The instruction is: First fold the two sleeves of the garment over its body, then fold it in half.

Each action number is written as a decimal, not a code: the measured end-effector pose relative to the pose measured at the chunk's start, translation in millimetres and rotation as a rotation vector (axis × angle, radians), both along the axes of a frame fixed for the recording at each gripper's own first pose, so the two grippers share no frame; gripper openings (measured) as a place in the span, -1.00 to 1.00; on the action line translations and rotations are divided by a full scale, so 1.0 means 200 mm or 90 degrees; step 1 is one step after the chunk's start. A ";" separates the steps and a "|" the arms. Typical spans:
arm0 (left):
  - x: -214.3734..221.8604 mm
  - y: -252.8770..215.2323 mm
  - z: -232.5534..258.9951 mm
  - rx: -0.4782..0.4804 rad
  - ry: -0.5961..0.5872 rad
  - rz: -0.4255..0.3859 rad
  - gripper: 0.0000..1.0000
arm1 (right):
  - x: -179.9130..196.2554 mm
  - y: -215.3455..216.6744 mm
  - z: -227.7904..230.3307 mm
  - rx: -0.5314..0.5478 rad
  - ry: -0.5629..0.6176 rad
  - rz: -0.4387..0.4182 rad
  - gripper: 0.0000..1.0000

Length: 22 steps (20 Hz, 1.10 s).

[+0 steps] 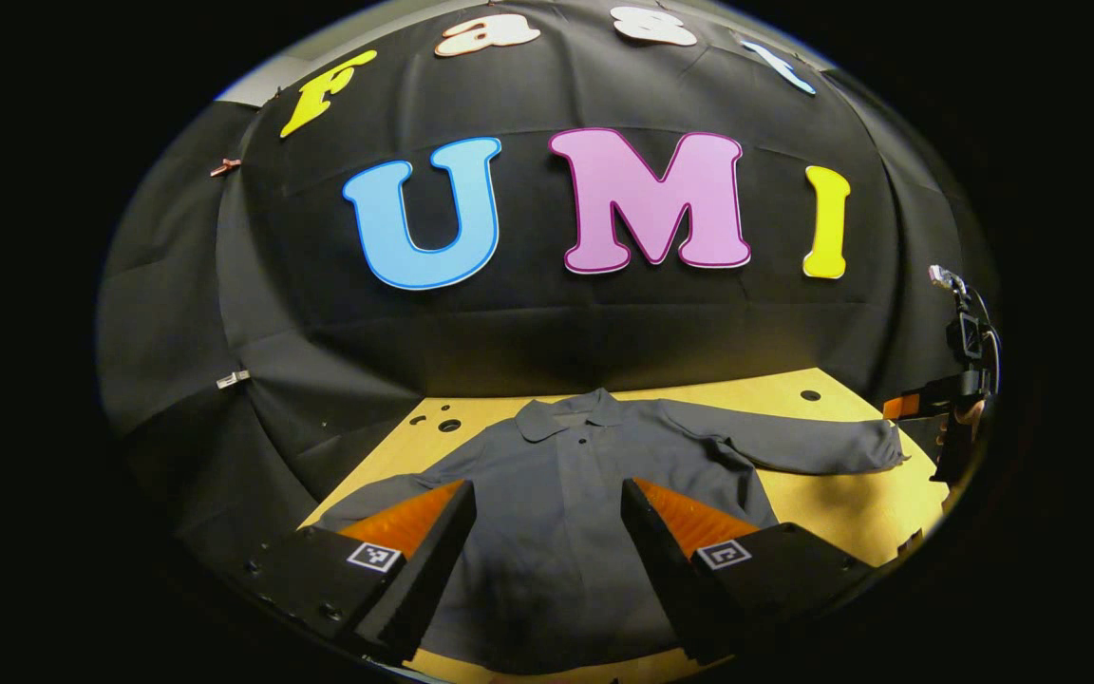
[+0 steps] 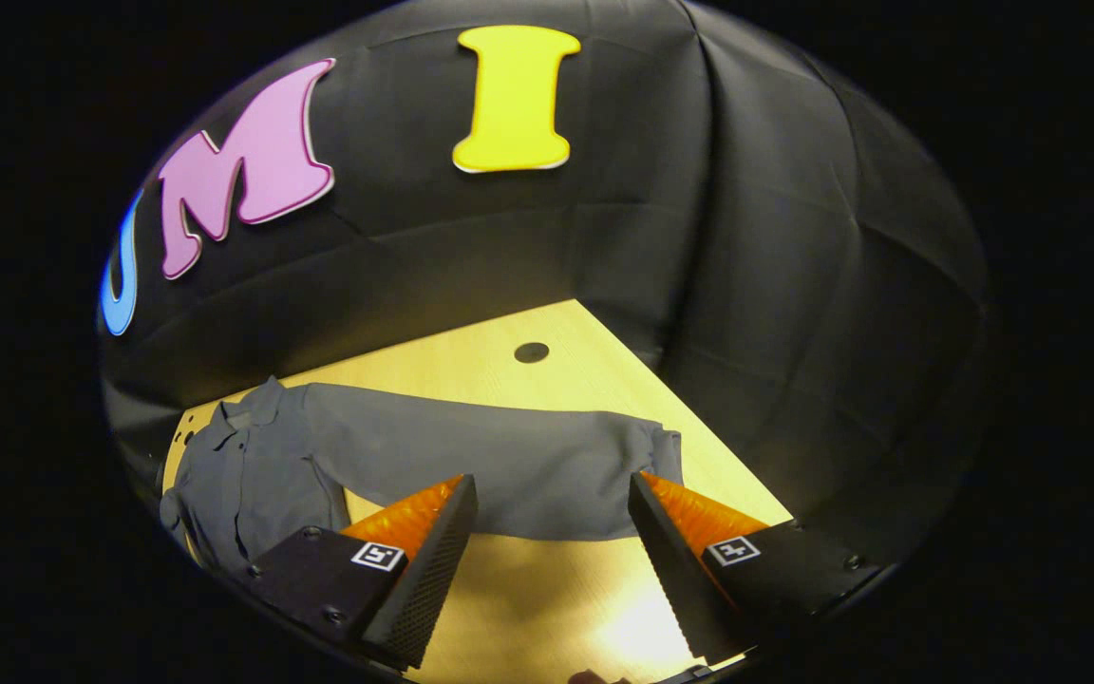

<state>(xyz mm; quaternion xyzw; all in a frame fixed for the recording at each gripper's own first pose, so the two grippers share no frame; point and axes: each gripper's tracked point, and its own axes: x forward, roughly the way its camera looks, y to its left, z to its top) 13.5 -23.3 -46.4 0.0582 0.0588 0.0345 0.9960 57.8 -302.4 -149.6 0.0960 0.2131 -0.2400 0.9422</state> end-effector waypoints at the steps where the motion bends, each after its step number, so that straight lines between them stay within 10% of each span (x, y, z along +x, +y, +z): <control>1: 0.00 0.00 -0.01 -0.006 0.006 0.002 0.94 | 0.01 -0.03 -0.04 0.012 0.011 -0.003 0.98; 22: -0.01 -0.02 -0.15 -0.020 0.079 0.030 0.95 | 0.17 -0.47 -0.46 0.159 0.154 -0.132 0.99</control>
